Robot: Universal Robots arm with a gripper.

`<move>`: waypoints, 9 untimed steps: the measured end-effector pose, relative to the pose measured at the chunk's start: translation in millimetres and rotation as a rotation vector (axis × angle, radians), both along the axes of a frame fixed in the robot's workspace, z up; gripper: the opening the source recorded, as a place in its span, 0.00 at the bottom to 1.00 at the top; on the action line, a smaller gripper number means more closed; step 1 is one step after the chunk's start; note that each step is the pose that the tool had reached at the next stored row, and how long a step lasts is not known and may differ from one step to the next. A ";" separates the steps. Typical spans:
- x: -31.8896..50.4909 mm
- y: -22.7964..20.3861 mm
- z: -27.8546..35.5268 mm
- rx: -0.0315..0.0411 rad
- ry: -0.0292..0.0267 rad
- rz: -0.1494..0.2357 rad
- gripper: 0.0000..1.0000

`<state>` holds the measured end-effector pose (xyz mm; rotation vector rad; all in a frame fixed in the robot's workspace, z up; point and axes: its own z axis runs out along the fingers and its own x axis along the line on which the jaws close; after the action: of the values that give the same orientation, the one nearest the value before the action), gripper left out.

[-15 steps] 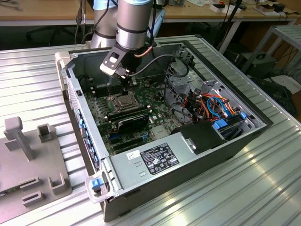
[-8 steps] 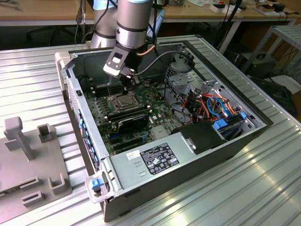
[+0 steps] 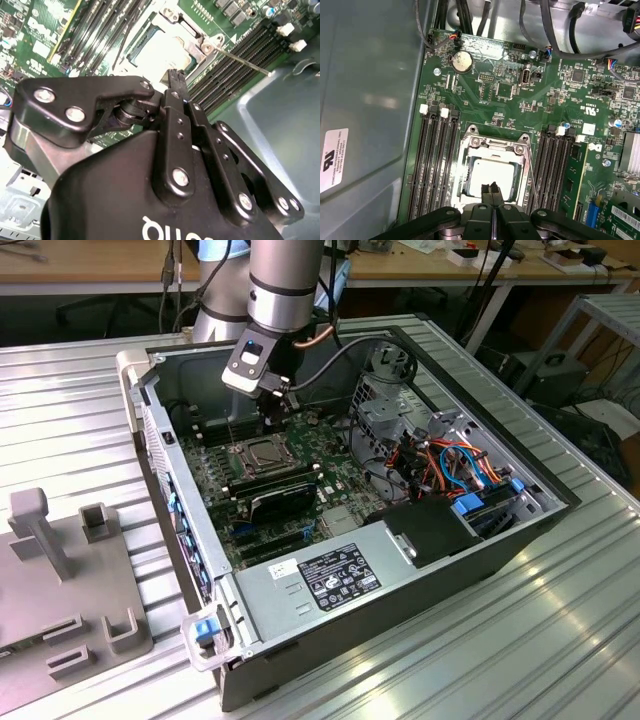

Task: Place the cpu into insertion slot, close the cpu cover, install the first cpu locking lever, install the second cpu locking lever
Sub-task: 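Install the first cpu locking lever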

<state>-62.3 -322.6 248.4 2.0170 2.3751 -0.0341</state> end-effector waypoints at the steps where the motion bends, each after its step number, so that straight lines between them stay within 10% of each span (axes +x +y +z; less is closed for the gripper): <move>1: 0.0 0.0 0.0 0.0000 0.0000 0.000 0.11; 9: 0.0 0.0 0.0 0.0006 0.0001 0.001 0.11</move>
<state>-62.4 -322.6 248.5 2.0162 2.3764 -0.0335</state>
